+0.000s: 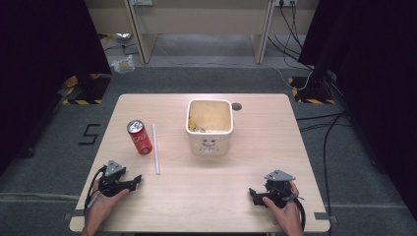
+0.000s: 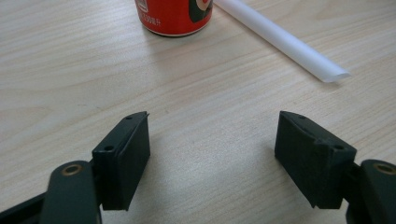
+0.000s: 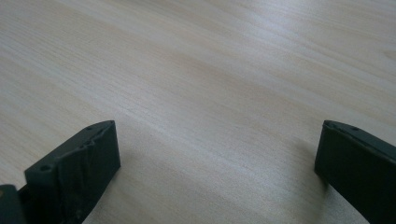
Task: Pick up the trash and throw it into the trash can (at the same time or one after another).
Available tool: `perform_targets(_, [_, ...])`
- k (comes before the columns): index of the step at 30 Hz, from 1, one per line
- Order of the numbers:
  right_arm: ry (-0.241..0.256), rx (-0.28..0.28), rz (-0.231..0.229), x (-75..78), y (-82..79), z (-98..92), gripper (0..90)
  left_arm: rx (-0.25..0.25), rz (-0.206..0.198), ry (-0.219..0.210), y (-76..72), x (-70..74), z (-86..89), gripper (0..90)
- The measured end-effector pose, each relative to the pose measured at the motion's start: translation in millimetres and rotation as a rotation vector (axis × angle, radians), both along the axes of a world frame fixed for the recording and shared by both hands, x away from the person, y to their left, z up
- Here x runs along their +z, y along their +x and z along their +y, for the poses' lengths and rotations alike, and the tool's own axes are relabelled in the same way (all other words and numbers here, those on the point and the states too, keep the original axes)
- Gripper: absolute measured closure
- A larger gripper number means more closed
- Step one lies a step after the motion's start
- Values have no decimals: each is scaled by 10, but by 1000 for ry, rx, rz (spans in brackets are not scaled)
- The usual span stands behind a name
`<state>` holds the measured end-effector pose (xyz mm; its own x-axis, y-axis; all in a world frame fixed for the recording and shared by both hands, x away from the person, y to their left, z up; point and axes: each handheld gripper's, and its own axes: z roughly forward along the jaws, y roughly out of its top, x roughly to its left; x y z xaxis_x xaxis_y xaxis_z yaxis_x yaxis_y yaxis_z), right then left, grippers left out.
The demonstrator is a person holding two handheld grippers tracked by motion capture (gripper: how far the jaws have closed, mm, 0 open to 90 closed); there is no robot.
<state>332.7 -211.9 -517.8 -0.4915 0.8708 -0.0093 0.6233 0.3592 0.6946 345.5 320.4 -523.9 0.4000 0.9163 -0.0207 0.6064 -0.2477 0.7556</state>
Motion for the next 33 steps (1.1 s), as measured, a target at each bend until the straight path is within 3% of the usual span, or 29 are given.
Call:
perform_targets(19, [-4,1,-4,0,12,-1,2,14,5,-1,11,4,11,241])
perform_targets(23, [-4,1,-4,0,12,-1,2,26,0,-43,23,13,19,237])
perform_targets(33, [-4,-1,-3,0,13,1,2,44,-38,-56,107,192,41,230])
